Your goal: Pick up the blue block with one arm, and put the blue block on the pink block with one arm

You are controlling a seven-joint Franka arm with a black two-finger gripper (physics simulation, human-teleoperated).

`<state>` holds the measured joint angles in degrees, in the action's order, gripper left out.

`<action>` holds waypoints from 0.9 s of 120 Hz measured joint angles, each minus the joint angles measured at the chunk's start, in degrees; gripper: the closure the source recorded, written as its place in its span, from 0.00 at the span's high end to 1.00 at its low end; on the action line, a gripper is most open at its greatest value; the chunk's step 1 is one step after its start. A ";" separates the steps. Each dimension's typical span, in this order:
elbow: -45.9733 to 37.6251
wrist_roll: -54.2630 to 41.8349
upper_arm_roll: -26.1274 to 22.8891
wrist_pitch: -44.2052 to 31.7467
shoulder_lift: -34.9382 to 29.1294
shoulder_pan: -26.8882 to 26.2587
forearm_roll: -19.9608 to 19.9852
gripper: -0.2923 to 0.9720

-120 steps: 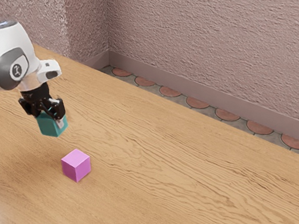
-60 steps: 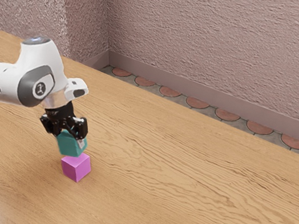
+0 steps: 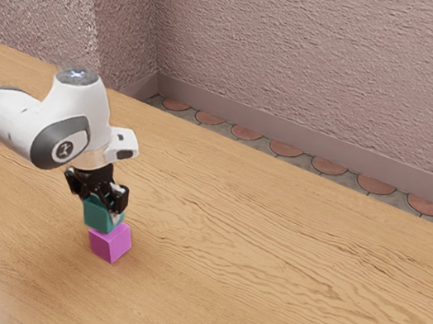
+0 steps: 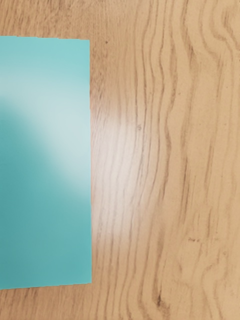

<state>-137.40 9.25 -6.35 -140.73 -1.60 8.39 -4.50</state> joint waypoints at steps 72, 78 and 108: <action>6.88 1.07 -2.55 4.22 -14.14 1.86 0.10 0.73; 19.71 0.88 -2.08 11.82 -14.33 1.83 -0.33 0.74; 37.41 -0.15 1.68 36.03 -12.81 1.06 1.58 0.76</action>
<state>-99.98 9.10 -4.67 -104.70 -14.41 9.45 -2.91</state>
